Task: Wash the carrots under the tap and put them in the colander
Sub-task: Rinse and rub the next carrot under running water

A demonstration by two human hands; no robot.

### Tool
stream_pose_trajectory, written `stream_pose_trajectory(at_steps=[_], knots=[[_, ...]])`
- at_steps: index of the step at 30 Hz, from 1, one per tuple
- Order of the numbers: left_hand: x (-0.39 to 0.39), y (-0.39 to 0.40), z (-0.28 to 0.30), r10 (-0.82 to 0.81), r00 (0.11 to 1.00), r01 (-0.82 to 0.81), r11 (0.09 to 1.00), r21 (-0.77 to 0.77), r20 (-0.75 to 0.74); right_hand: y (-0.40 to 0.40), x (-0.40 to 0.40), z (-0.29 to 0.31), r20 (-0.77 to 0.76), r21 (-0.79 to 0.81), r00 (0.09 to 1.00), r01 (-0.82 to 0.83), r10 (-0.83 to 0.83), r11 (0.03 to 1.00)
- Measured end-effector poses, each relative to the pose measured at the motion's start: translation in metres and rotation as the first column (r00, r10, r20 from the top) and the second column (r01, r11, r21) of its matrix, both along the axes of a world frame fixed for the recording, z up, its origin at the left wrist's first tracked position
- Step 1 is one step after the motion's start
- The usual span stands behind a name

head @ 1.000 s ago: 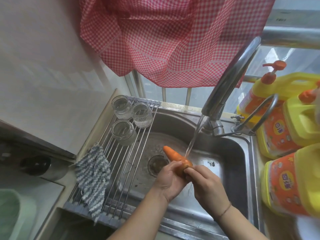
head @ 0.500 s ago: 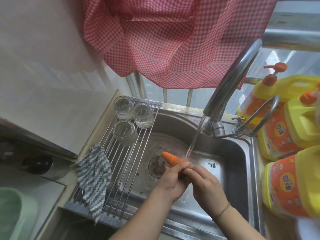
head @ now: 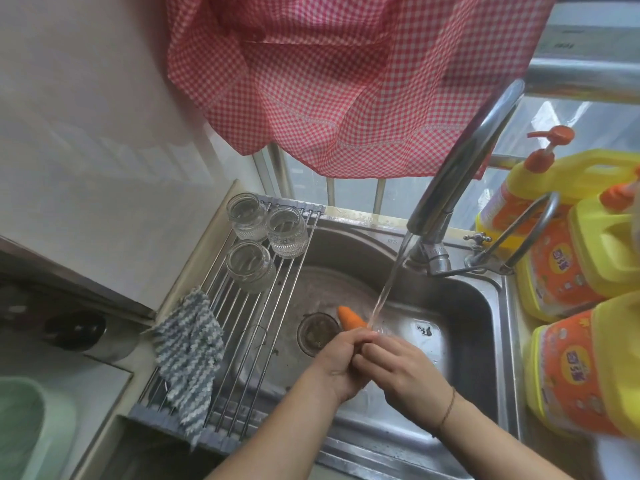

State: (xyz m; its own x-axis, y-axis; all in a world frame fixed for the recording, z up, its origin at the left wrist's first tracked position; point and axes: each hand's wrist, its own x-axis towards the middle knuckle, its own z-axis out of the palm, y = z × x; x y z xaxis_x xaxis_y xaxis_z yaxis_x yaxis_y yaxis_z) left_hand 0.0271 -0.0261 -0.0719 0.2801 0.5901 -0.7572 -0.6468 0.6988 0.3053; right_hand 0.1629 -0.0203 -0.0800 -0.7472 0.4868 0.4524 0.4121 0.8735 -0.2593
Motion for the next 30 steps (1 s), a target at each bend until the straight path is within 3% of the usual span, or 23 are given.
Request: stream_pose_trajectory(at_steps=[6,9,10,12,14,16,18,21,24,26,30], knots=[[0.01,0.004,-0.021,0.138,0.989,-0.14,0.988,-0.062,-0.046,-0.003,-0.002,-0.002,0.043,-0.014,0.996,0.078,-0.077,0.997],[0.014,0.008,-0.022,0.214,0.977,-0.215,0.975,-0.05,-0.018,-0.018,-0.006,0.003,-0.077,-0.288,0.954,0.256,-0.288,0.923],[0.015,0.009,-0.022,0.221,0.974,-0.224,0.973,-0.051,-0.048,-0.025,-0.009,0.008,-0.137,-0.44,0.907,0.304,-0.398,0.845],[0.017,0.011,-0.025,0.232,0.969,-0.237,0.97,-0.059,-0.083,-0.03,-0.014,0.02,-0.138,-0.718,0.727,0.394,-0.672,0.574],[0.02,0.012,-0.025,0.279,0.953,-0.286,0.957,-0.05,-0.122,-0.024,-0.019,0.031,0.083,-0.871,0.614,0.428,-0.785,0.242],[0.022,0.01,-0.025,0.282,0.945,-0.288,0.957,-0.015,-0.166,-0.018,-0.021,0.038,0.275,-0.924,0.655,0.383,-0.704,-0.005],[0.024,0.006,-0.026,0.271,0.951,-0.272,0.962,0.018,-0.15,-0.014,-0.022,0.044,0.325,-0.945,0.67,0.215,-0.667,-0.245],[0.021,-0.003,-0.033,0.242,0.96,-0.238,0.97,0.047,-0.141,-0.014,-0.022,0.045,0.326,-0.898,0.701,0.021,-0.634,-0.439],[0.017,-0.008,-0.034,0.259,0.962,-0.253,0.965,0.067,-0.091,-0.013,-0.024,0.045,0.304,-0.873,0.713,-0.057,-0.632,-0.484],[0.014,-0.01,-0.036,0.276,0.961,-0.269,0.947,0.179,-0.021,-0.011,-0.027,0.047,0.306,-0.885,0.687,-0.049,-0.659,-0.462],[0.022,-0.011,-0.029,0.252,0.963,-0.21,0.925,0.315,-0.097,-0.008,-0.029,0.046,0.295,-0.952,0.657,0.137,-0.694,-0.275]])
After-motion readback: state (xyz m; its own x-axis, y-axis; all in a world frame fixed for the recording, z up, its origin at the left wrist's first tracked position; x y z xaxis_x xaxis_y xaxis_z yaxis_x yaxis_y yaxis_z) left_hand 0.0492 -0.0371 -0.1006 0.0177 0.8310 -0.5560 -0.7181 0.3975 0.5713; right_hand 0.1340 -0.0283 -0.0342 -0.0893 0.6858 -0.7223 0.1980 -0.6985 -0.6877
